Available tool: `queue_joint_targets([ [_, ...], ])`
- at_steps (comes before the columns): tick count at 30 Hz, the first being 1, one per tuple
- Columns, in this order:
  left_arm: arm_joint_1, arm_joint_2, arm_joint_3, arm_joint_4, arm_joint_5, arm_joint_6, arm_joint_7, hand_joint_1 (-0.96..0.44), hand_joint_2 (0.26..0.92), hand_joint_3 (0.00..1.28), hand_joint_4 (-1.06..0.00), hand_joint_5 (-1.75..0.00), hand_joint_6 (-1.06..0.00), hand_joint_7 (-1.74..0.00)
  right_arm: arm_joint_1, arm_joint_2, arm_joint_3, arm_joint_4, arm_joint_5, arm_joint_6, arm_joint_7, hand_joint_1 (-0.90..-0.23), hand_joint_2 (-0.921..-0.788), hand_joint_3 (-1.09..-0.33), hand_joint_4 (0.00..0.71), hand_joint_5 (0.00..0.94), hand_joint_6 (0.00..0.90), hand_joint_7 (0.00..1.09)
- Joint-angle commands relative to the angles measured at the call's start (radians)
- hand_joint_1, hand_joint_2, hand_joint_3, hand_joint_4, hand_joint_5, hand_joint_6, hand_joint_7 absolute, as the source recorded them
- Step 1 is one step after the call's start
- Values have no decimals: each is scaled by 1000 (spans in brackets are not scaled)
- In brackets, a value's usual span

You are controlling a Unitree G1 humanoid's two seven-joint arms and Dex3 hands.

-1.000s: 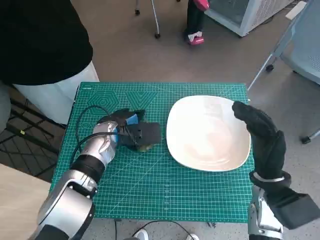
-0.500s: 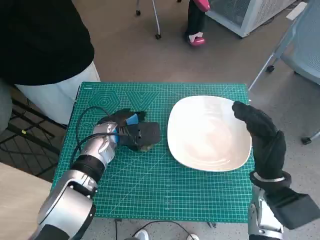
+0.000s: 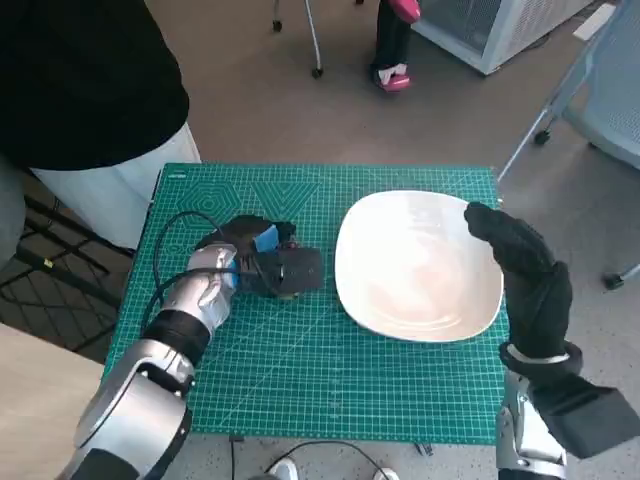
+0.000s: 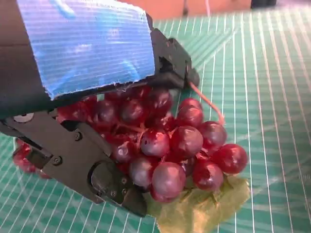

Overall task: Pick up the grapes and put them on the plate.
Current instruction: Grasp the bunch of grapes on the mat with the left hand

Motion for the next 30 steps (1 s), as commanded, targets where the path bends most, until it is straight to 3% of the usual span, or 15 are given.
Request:
queue_joint_targets([
  [1,58,-4,-38,19,28,0,2,67,919,191,-523,-1388,-566,-979,14,-10,-1,10,2,13,6,-617,-921,-864,366,5,121,355],
  [5,52,0,-41,15,25,2,-11,16,921,224,-478,-1498,-516,-1122,12,-9,1,8,0,13,4,-614,-921,-865,371,7,121,354],
  [13,47,11,-28,7,7,-5,-37,2,921,236,-473,-1500,-482,-1200,8,-9,1,11,-1,13,3,-610,-921,-867,375,8,121,353],
  [25,52,18,-19,-2,-6,-14,-44,1,921,222,-477,-1477,-502,-1202,2,-6,3,15,-6,12,0,-612,-921,-868,382,9,117,351],
  [30,53,20,-15,1,-12,-17,-45,1,920,190,-527,-1436,-526,-1167,2,-7,3,17,-3,11,3,-612,-921,-868,383,9,117,351],
])
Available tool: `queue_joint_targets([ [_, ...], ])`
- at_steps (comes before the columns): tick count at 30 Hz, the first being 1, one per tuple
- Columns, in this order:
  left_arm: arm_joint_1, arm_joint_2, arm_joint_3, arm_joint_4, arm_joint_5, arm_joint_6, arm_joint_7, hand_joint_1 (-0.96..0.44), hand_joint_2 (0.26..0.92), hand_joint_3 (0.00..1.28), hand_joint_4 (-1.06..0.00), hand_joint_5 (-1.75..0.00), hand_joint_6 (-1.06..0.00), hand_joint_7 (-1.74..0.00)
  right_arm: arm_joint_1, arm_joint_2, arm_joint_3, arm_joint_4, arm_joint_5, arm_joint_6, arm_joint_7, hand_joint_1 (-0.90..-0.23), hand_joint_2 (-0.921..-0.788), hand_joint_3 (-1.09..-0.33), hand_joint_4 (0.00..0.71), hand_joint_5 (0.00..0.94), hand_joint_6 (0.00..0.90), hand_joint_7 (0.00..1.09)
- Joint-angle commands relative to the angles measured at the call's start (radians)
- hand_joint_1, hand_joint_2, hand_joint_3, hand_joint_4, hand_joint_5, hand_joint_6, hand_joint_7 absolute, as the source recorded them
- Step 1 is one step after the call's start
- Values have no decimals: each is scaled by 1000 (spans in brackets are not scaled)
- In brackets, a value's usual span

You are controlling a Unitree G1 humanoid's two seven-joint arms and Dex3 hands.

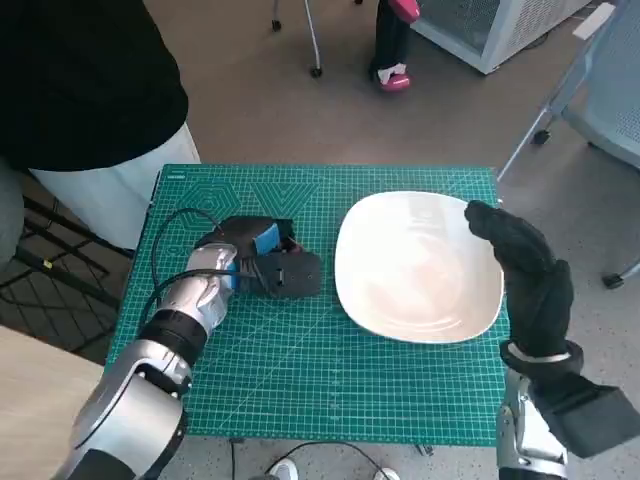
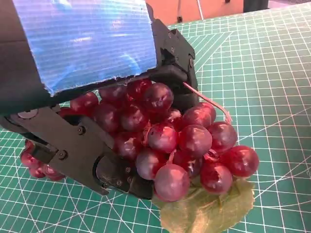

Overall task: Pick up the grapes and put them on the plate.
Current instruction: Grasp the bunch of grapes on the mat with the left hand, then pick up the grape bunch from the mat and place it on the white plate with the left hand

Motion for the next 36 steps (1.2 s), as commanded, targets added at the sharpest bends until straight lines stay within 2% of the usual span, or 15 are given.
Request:
queue_joint_targets([
  [1,52,2,-5,18,-3,-2,-14,1,920,182,-541,-1422,-531,-1161,11,-6,2,16,-1,11,4,-612,-921,-868,383,9,116,351],
  [9,52,3,-2,21,-9,-6,-10,0,920,161,-592,-1367,-526,-1166,15,-6,2,10,-3,11,2,-612,-921,-868,385,8,116,352],
  [36,31,24,2,-20,-11,-12,-22,0,920,143,-627,-1335,-534,-1151,6,-2,6,15,-2,17,1,-612,-921,-868,387,6,116,353],
])
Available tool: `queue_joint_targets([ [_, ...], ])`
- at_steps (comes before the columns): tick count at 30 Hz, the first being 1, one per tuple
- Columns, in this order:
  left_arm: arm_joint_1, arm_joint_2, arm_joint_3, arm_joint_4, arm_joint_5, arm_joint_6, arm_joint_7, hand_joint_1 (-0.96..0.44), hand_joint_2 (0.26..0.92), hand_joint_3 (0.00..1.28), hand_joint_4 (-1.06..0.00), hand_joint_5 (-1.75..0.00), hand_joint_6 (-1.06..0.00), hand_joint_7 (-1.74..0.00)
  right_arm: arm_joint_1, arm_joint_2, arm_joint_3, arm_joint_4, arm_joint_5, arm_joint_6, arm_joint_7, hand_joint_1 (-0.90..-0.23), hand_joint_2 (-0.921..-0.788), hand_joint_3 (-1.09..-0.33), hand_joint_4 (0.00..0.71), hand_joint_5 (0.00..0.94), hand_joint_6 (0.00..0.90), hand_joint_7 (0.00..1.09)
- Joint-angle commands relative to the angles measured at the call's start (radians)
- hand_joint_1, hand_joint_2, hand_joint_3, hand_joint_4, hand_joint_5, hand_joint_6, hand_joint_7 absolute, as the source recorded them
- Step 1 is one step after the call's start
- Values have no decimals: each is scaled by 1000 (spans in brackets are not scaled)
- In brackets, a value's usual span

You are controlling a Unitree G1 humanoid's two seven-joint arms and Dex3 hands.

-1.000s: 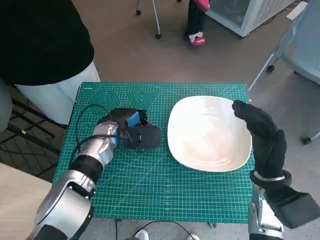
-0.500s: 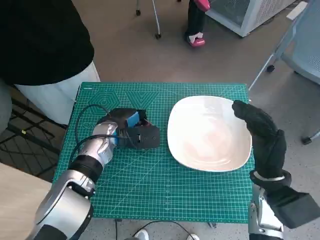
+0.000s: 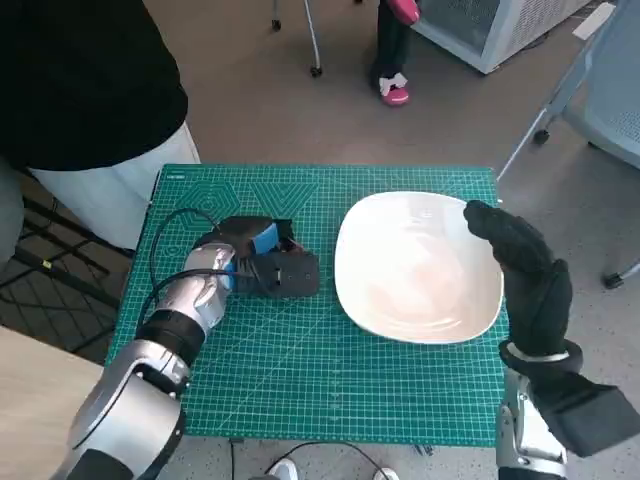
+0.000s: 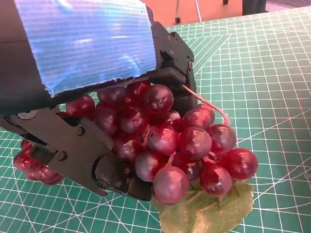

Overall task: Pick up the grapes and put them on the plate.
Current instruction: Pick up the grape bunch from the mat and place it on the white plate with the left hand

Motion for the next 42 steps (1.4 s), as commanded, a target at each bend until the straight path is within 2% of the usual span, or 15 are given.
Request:
queue_joint_targets([
  [1,28,18,1,-24,-3,3,-26,0,920,142,-628,-1333,-535,-1150,8,-2,4,11,-2,17,0,-612,-921,-868,387,6,116,353],
  [10,35,62,26,-162,-15,8,-61,0,920,127,-627,-1339,-572,-1111,6,0,5,10,-5,15,-3,-612,-921,-867,388,5,116,352],
  [19,102,134,76,-447,-15,57,-114,0,920,114,-649,-1304,-580,-1113,2,1,5,15,-4,13,-4,-616,-921,-865,388,5,115,350],
  [31,190,205,141,-753,-1,88,-141,5,921,131,-571,-1460,-644,-969,0,5,6,10,-11,15,-12,-617,-921,-865,388,3,113,349],
  [36,207,214,160,-828,6,105,-146,3,921,110,-601,-1414,-653,-974,2,4,5,7,-11,14,-12,-617,-921,-866,388,3,113,349],
  [42,216,213,185,-895,-8,125,-170,1,921,92,-636,-1268,-632,-1106,2,4,4,12,-11,8,-10,-618,-921,-866,388,3,112,350],
])
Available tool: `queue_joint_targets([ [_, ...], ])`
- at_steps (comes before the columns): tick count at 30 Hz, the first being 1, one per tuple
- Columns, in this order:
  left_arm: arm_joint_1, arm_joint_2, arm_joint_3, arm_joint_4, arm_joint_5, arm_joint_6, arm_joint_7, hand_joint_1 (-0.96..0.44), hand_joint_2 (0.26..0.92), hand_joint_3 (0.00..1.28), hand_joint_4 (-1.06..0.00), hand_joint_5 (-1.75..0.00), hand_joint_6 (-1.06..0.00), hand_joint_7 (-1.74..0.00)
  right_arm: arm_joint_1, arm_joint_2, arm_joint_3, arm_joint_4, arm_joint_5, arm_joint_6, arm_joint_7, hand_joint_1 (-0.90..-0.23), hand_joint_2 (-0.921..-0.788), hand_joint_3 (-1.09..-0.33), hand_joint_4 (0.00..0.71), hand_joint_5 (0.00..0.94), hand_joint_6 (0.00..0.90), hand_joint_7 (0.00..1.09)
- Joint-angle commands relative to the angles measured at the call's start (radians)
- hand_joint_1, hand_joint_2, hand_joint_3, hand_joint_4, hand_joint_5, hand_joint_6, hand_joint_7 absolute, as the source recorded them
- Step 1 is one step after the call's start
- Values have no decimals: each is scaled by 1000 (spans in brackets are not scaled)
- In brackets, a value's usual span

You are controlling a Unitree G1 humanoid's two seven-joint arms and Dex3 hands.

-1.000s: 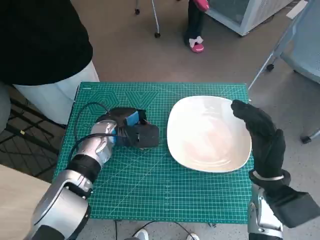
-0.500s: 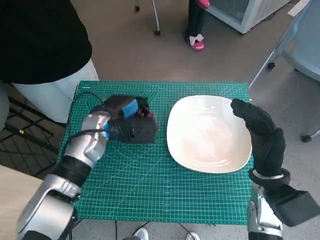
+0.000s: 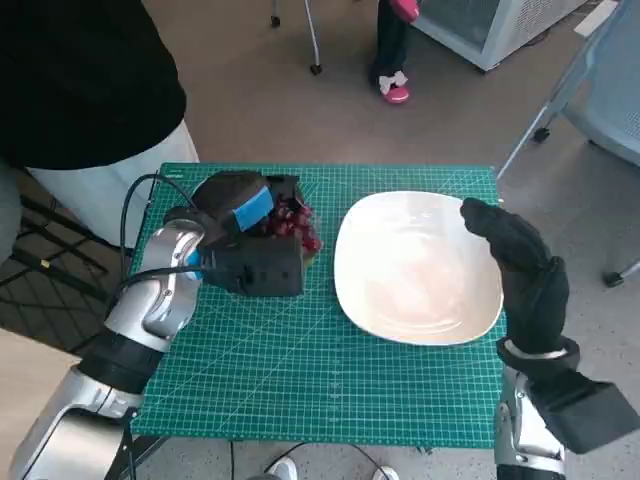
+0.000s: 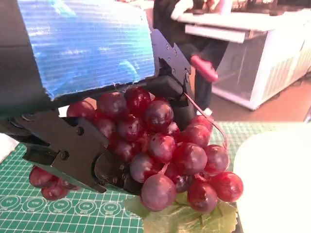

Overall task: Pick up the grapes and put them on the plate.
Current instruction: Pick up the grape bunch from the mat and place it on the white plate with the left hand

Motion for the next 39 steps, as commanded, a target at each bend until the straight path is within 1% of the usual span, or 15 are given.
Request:
queue_joint_targets([
  [1,6,9,28,-63,-7,20,-25,1,921,90,-639,-1246,-630,-1126,11,1,0,12,-3,7,-6,-619,-921,-866,388,3,112,350],
  [5,4,3,33,-79,-8,26,-35,2,921,84,-647,-1184,-629,-1178,14,1,0,9,-3,6,-6,-619,-921,-865,388,3,112,350],
  [12,-11,-18,27,-96,-3,34,-51,2,921,74,-668,-1156,-631,-1181,20,-2,-3,6,1,4,-2,-620,-921,-864,389,3,113,350],
  [18,-38,-65,3,-172,14,72,-99,2,920,70,-692,-1220,-627,-1096,20,-8,-8,13,7,2,3,-621,-921,-863,390,3,113,350],
  [21,-60,-95,-12,-208,21,85,-121,2,920,71,-686,-1265,-639,-1046,22,-11,-11,13,10,2,6,-621,-921,-862,390,3,114,350],
  [24,-89,-123,-29,-215,24,74,-129,1,920,74,-673,-1308,-657,-999,29,-16,-16,7,16,3,9,-620,-921,-862,390,3,114,349],
  [27,-128,-150,-49,-189,26,42,-123,2,920,75,-655,-1348,-679,-957,37,-21,-23,-3,25,6,13,-617,-921,-861,391,3,115,348],
  [31,-197,-193,-78,-103,27,-5,-107,4,920,87,-613,-1413,-702,-910,49,-29,-32,-16,38,8,16,-616,-921,-859,392,3,118,346],
  [34,-247,-228,-95,-29,28,-29,-97,5,920,100,-583,-1453,-705,-899,60,-34,-40,-26,45,9,15,-616,-921,-856,394,4,121,343],
  [39,-317,-296,-116,100,22,-55,-81,5,920,113,-574,-1465,-689,-916,87,-38,-55,-49,50,7,6,-620,-921,-847,397,4,130,333],
])
